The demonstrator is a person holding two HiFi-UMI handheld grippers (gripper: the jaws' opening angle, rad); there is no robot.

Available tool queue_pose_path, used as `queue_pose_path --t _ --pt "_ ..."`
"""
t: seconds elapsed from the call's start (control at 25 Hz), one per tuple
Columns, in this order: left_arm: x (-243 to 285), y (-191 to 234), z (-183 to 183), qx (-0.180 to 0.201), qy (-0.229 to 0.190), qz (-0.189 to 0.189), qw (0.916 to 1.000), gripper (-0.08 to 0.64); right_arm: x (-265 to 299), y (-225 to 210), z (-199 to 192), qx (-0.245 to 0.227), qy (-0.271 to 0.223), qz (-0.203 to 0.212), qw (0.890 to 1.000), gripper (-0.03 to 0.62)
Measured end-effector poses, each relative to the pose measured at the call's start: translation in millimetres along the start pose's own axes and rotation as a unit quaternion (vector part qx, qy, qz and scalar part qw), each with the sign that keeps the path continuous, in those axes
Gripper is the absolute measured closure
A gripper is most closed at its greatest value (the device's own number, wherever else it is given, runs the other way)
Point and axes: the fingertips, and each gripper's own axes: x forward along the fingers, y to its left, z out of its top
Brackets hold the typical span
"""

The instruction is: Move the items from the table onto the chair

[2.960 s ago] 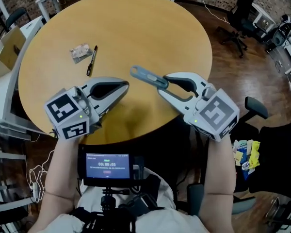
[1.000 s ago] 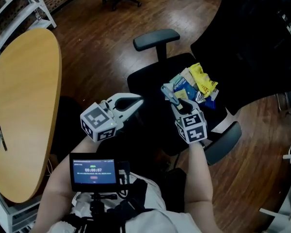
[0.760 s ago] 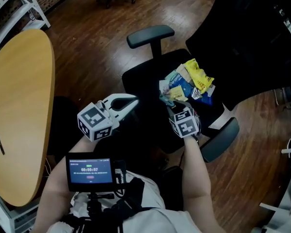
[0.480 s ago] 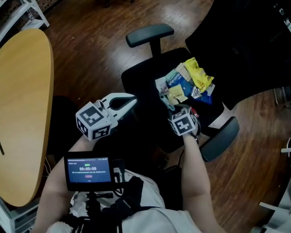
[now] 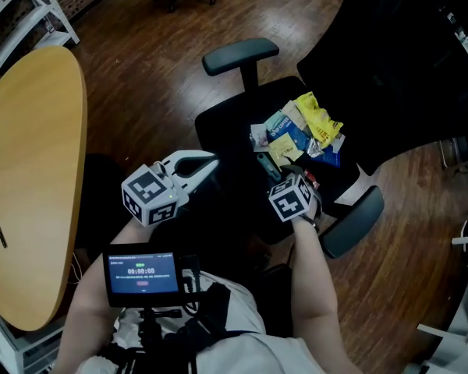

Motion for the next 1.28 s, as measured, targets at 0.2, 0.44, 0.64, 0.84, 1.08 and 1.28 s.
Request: queue_pose_path --t 0.2,0.44,0.64,0.84,1.08,1.28 --pt "2.9 0.8 4.7 0.019 0.005 -0.002 0.9998 0.546 -2.7 11.9 11.8 0.0 -0.03 0.029 0.999 0.423" --pt "-14.5 1.3 33.0 0.024 -0.018 0.004 0.9995 0.546 -52.6 29.2 102.8 0.009 -0.237 0.073 0.969 0.588" --pt "-67.6 2.3 76.0 0.038 -0.041 0.039 0.9977 0.546 -118.9 60.3 210.5 0.026 -0.385 0.156 0.909 0.588" --pt "-124.7 6.7 132.1 0.038 -0.067 0.098 0.9922 0.546 -181.4 106.1 300.6 -0.007 -0.471 0.223 0.853 0.588" --pt "-204.6 12.5 160.4 0.036 -0.078 0.174 0.9811 0.546 -223.5 158.0 374.1 -0.019 -0.505 0.305 0.807 0.588" --pt "-255.7 20.2 154.4 0.016 -0.086 0.22 0.9715 0.546 -231.9 211.5 393.8 -0.039 -0.503 0.346 0.791 0.588"
